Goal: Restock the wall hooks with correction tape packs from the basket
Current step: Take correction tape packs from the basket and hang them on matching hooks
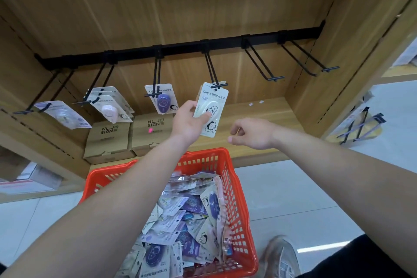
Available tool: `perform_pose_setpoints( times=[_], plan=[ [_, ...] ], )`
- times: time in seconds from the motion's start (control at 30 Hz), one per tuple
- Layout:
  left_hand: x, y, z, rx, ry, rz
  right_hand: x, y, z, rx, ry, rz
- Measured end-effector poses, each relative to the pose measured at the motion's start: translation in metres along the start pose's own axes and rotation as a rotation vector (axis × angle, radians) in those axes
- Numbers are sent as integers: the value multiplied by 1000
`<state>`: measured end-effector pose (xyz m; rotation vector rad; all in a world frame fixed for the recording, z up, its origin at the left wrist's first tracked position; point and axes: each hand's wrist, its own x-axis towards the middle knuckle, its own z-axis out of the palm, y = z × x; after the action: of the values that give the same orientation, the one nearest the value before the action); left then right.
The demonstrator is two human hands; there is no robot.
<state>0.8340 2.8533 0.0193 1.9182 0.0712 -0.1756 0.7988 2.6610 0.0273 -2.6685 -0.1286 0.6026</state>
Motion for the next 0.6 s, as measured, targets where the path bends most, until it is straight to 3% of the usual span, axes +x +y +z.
perform_pose_setpoints(
  times=[0.2, 0.4, 0.6],
  plan=[
    [18, 8, 4, 63, 45, -16, -2, 4, 5, -55, -40, 5],
    [25, 6, -3, 357, 25, -60, -3, -2, 4, -83, -24, 20],
    [-43, -47, -72, 739, -284, 70, -7, -30, 15, -102, -43, -1]
  ],
)
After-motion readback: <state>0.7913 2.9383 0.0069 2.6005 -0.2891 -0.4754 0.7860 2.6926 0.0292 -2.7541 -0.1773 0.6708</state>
